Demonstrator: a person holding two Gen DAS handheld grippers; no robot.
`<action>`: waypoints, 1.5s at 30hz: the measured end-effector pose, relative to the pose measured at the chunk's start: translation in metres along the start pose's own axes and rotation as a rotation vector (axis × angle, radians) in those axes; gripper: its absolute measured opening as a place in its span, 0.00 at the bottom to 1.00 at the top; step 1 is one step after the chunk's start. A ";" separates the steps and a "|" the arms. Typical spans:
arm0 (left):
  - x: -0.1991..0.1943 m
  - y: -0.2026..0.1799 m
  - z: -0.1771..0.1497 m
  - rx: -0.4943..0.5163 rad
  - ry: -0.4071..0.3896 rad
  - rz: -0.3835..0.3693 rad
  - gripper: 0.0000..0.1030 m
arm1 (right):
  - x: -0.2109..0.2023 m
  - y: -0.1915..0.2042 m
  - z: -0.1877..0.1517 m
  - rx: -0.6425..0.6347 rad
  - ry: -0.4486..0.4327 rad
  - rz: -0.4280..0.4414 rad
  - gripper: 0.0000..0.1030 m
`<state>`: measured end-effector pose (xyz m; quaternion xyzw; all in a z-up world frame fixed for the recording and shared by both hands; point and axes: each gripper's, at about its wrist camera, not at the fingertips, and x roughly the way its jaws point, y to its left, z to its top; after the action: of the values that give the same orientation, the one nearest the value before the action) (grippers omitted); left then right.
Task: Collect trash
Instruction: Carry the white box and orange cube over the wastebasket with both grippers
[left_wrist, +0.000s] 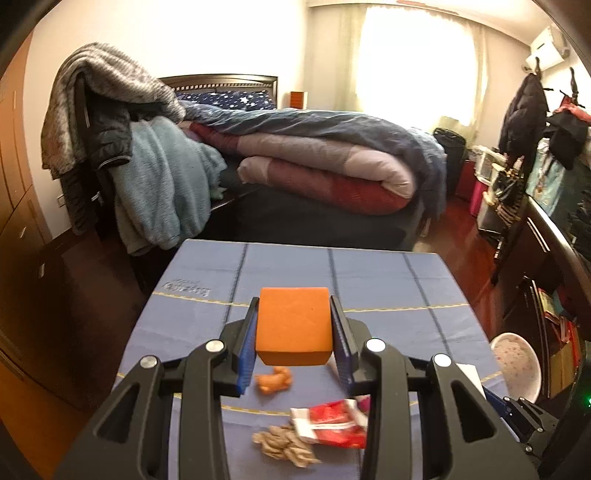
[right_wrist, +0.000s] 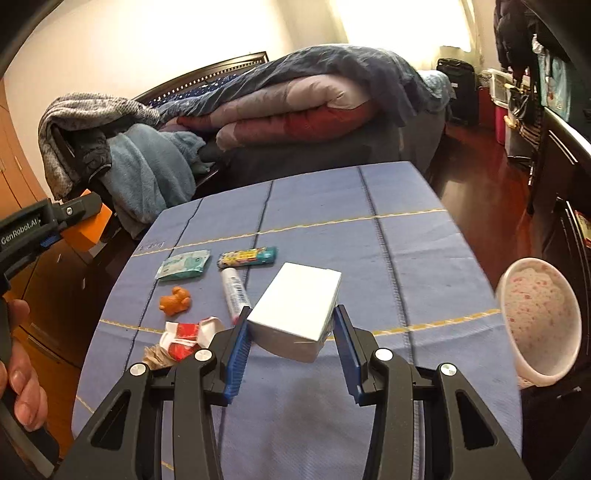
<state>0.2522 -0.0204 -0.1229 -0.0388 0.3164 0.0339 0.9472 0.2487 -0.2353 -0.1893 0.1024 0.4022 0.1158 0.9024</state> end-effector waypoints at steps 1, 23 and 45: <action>-0.002 -0.005 0.001 0.005 -0.003 -0.006 0.35 | -0.003 -0.004 -0.001 0.005 -0.005 -0.003 0.43; -0.017 -0.140 -0.003 0.161 -0.032 -0.195 0.35 | -0.068 -0.111 -0.018 0.145 -0.088 -0.129 0.43; 0.003 -0.292 -0.036 0.347 0.005 -0.416 0.35 | -0.104 -0.223 -0.030 0.296 -0.132 -0.325 0.43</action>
<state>0.2594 -0.3137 -0.1383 0.0600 0.3052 -0.2163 0.9255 0.1873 -0.4747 -0.1980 0.1747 0.3663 -0.0984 0.9086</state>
